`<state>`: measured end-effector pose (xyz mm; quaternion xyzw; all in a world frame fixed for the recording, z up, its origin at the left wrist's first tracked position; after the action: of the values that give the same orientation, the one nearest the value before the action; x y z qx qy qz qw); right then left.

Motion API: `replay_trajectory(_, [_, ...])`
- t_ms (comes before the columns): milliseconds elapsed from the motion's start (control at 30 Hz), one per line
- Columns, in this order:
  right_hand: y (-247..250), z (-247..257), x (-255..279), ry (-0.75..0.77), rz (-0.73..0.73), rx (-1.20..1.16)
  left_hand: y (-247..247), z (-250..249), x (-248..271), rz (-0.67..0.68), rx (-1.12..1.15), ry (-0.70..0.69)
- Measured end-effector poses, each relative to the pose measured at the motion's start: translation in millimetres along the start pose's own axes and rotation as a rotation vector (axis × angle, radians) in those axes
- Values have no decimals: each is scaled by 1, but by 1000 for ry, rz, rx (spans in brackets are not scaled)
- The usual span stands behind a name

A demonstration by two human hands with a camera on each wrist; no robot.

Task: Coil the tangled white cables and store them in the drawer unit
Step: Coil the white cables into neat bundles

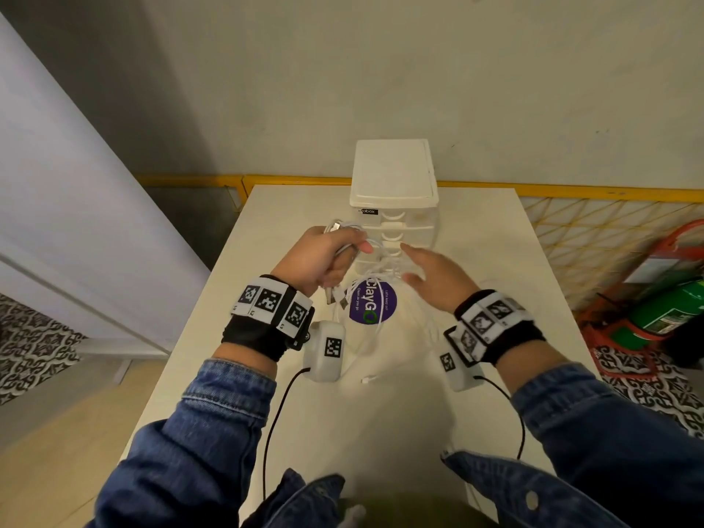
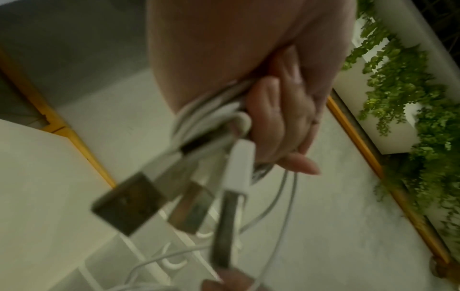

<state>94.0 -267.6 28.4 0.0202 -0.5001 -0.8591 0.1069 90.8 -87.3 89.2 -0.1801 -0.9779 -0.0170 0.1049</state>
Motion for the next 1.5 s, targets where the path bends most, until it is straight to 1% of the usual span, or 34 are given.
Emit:
replay_trajectory(33, [-13, -1, -3, -29, 62, 36, -4, -2, 2, 37, -1, -3])
replay_trajectory(67, [-23, -3, -6, -39, 81, 79, -7, -4, 5, 68, -3, -6])
replay_trajectory(133, [-32, -6, -9, -7, 18, 176, -8, -5, 9, 95, -9, -2])
replay_trajectory(167, [-32, -8, -10, 9, -34, 186, -4, -4, 9, 86, -9, 7])
replay_trajectory(200, [-30, -10, -9, 13, -85, 133, 0, -1, 9, 61, -7, 13])
replay_trajectory(267, [-24, -18, -8, -9, -198, -45, 14, 7, 6, -26, -2, 36])
replay_trajectory(333, [-15, -25, -5, -40, -309, -167, 29, 18, 2, -134, -16, 85])
replay_trajectory(400, [-4, -33, -1, -74, -422, -274, 44, 31, -1, -258, -83, 137])
replay_trajectory(467, [9, -46, 6, -145, -565, -379, 58, 45, -1, -376, -182, 193])
replay_trajectory(533, [18, -63, 13, -208, -691, -455, 73, 59, 0, -507, -226, 248])
replay_trajectory(600, [23, -79, 19, -273, -759, -483, 90, 65, 2, -642, -283, 294])
replay_trajectory(667, [29, -97, 27, -387, -840, -515, 109, 65, 8, -702, -505, 337])
replay_trajectory(700, [31, -107, 32, -464, -881, -525, 120, 66, 11, -748, -584, 341])
replay_trajectory(733, [32, -116, 38, -543, -911, -529, 129, 63, 15, -776, -650, 313])
replay_trajectory(767, [32, -125, 43, -615, -921, -518, 135, 60, 19, -796, -693, 314])
replay_trajectory(800, [31, -132, 45, -671, -891, -489, 139, 59, 20, -828, -654, 304])
replay_trajectory(833, [28, -135, 44, -712, -814, -434, 135, 56, 22, -833, -614, 290])
replay_trajectory(900, [17, -130, 36, -749, -558, -266, 119, 49, 20, -761, -380, 236])
replay_trajectory(933, [11, -121, 31, -730, -444, -186, 103, 46, 18, -709, -258, 209])
replay_trajectory(967, [7, -108, 26, -677, -382, -119, 89, 41, 15, -667, -142, 187])
replay_trajectory(1000, [7, -90, 20, -588, -381, -55, 75, 36, 11, -605, -118, 154])
replay_trajectory(1067, [14, -46, 12, -358, -468, 40, 51, 27, 6, -484, -150, 90])
replay_trajectory(1100, [17, -23, 10, -223, -487, -1, 42, 24, 4, -436, -147, 75])
replay_trajectory(1133, [17, -2, 8, -77, -468, -135, 34, 22, 1, -391, -137, 66])
replay_trajectory(1167, [15, 18, 8, 55, -399, -320, 28, 21, -1, -353, -110, 62])
replay_trajectory(1200, [10, 34, 8, 150, -298, -483, 23, 19, -2, -312, -82, 55])
replay_trajectory(1233, [4, 46, 9, 200, -196, -573, 18, 18, -2, -265, -50, 41])
replay_trajectory(1266, [-4, 50, 8, 206, -128, -598, 13, 16, -2, -213, -17, 31])
replay_trajectory(1333, [-16, 50, 6, 186, -87, -583, 8, 9, 0, -121, 60, 4])
replay_trajectory(1400, [-23, 43, 6, 150, -99, -534, 9, 1, 2, -65, 141, -34])
replay_trajectory(1500, [-27, 27, 8, 147, -140, -420, 22, -4, 3, -59, 244, -92])
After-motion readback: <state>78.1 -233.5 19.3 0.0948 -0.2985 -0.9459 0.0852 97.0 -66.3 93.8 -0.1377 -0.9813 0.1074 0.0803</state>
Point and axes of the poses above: each hand's wrist, its own x-axis away from the middle knuckle, its own y-axis out of the back of the hand, z = x × y, the point moved 5 cm from there along -x, towards the middle knuckle, and after that the axes turned 1 degree about y, right-handed, at the moved point
